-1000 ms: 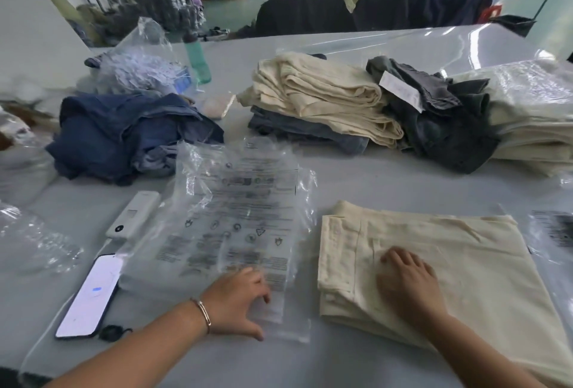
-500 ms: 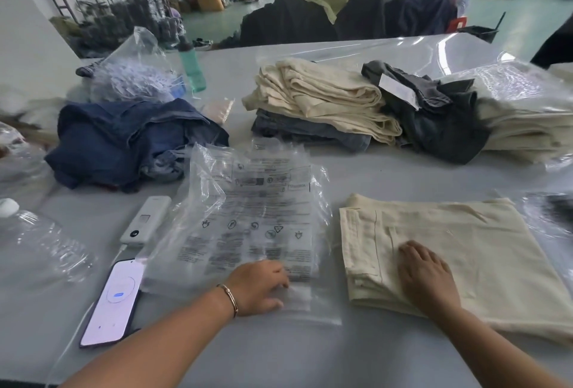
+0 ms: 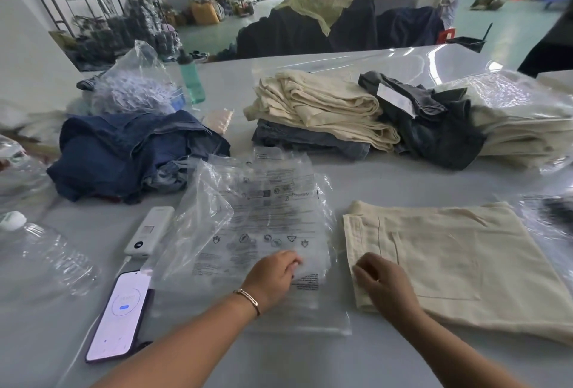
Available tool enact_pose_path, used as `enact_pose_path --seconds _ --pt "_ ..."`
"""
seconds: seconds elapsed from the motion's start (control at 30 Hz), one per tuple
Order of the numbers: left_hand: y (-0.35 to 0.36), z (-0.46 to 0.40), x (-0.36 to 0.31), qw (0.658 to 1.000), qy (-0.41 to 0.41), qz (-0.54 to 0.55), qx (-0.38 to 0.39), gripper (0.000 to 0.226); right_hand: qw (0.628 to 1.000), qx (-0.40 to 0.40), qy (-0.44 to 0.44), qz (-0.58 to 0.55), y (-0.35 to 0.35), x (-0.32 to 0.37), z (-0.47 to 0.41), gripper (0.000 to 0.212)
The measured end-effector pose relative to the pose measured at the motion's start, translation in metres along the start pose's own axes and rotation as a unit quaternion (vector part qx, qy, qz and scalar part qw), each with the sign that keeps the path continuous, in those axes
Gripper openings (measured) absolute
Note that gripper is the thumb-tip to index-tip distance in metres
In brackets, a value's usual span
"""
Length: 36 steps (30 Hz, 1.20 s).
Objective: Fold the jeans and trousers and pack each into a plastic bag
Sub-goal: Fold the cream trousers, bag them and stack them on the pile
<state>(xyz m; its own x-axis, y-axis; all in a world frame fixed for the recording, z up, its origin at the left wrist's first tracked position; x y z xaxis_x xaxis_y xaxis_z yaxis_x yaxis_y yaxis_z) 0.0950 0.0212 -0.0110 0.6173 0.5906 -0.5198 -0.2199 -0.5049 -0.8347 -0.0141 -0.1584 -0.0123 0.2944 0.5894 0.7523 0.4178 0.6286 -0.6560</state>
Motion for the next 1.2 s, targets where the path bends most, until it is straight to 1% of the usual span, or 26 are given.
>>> enact_pose_path --seconds 0.03,0.07,0.1,0.13,0.17,0.27,0.33,0.37,0.47,0.57,0.63,0.67,0.7,0.73,0.77,0.8,0.83,0.9,0.93,0.97,1.07,1.17,1.2 --pt "0.001 -0.001 -0.009 1.0 0.011 0.015 0.0 0.024 0.99 0.083 0.076 -0.081 0.022 0.0 0.002 0.027" --pt "0.003 -0.001 -0.019 0.999 0.031 0.023 0.001 0.026 0.963 0.161 0.148 -0.159 0.044 0.003 0.007 0.04" --pt "0.004 0.0 -0.027 0.998 0.05 0.026 0.003 0.029 0.934 0.209 0.194 -0.216 0.059 0.009 0.012 0.048" --pt "0.007 0.002 -0.035 0.997 0.069 0.025 0.007 0.032 0.918 0.221 0.212 -0.253 0.067 0.014 0.013 0.049" --pt "0.009 0.004 -0.041 0.996 0.086 0.017 0.011 0.034 0.914 0.205 0.217 -0.274 0.07 0.017 0.011 0.043" --pt "0.004 0.011 -0.049 0.992 0.117 -0.052 -0.015 0.042 0.937 0.1 0.2 -0.268 0.058 0.014 -0.005 0.025" --pt "-0.006 0.016 -0.051 0.986 0.13 -0.103 -0.037 0.046 0.948 0.036 0.192 -0.252 0.041 0.01 -0.016 0.021" --pt "-0.011 0.018 -0.054 0.982 0.139 -0.117 -0.047 0.042 0.948 0.011 0.194 -0.253 0.032 0.009 -0.021 0.019" --pt "-0.024 0.023 -0.061 0.975 0.165 -0.137 -0.063 0.026 0.934 -0.053 0.215 -0.281 0.004 0.0 -0.037 0.019" --pt "-0.029 0.022 -0.068 0.966 0.185 -0.159 -0.078 0.014 0.906 -0.105 0.245 -0.329 -0.017 -0.011 -0.047 0.021" --pt "-0.031 0.017 -0.063 0.982 0.137 -0.1 -0.081 0.022 0.891 -0.097 0.265 -0.355 -0.019 -0.015 -0.046 0.027" --pt "-0.028 0.015 -0.057 0.993 0.088 -0.054 -0.064 0.028 0.891 -0.067 0.275 -0.356 -0.015 -0.014 -0.043 0.035" --pt "-0.022 0.012 -0.05 0.999 0.027 0.009 -0.036 0.033 0.894 -0.018 0.285 -0.345 -0.007 -0.013 -0.038 0.044" --pt "-0.014 0.01 -0.044 0.996 -0.035 0.081 -0.011 0.034 0.899 0.042 0.292 -0.323 0.004 -0.01 -0.029 0.051" --pt "-0.005 0.009 -0.042 0.986 -0.084 0.14 0.017 0.031 0.903 0.103 0.293 -0.297 0.015 -0.006 -0.019 0.055" --pt "0.005 0.008 -0.046 0.98 -0.101 0.167 0.045 0.026 0.908 0.147 0.282 -0.273 0.023 -0.002 -0.009 0.054" --pt "0.012 0.005 -0.054 0.981 -0.089 0.159 0.067 0.024 0.916 0.164 0.262 -0.256 0.027 0.0 -0.004 0.048" --pt "0.023 0.001 -0.069 0.986 -0.066 0.125 0.085 0.026 0.933 0.138 0.227 -0.241 0.02 0.0 -0.003 0.034" --pt "0.026 0.0 -0.074 0.985 -0.072 0.134 0.084 0.026 0.938 0.119 0.218 -0.24 0.013 -0.003 -0.005 0.031" --pt "0.029 0.0 -0.079 0.978 -0.09 0.171 0.083 0.024 0.94 0.105 0.213 -0.246 0.005 -0.006 -0.008 0.029" --pt "0.037 0.002 -0.09 0.94 -0.139 0.297 0.098 0.008 0.936 0.084 0.201 -0.278 -0.018 -0.011 -0.018 0.028" --pt "0.039 0.002 -0.098 0.911 -0.168 0.362 0.098 0.009 0.929 0.058 0.193 -0.31 -0.037 -0.015 -0.025 0.031" --pt "0.038 0.002 -0.1 0.899 -0.184 0.387 0.09 0.015 0.927 0.053 0.191 -0.318 -0.041 -0.017 -0.027 0.032"
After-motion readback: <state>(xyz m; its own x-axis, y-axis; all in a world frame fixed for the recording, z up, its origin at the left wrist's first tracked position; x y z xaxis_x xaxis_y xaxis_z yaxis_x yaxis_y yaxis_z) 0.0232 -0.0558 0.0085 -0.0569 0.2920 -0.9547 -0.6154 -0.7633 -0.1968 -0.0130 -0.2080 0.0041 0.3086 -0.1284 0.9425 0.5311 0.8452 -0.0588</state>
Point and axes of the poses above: each hand's wrist, its own z-axis away from the middle knuckle, its own y-axis out of the palm, x = y × z, the point moved 9 cm from there along -z, towards the middle knuckle, and after that the axes turned 5 degrees about -x, right-handed, at the moved point
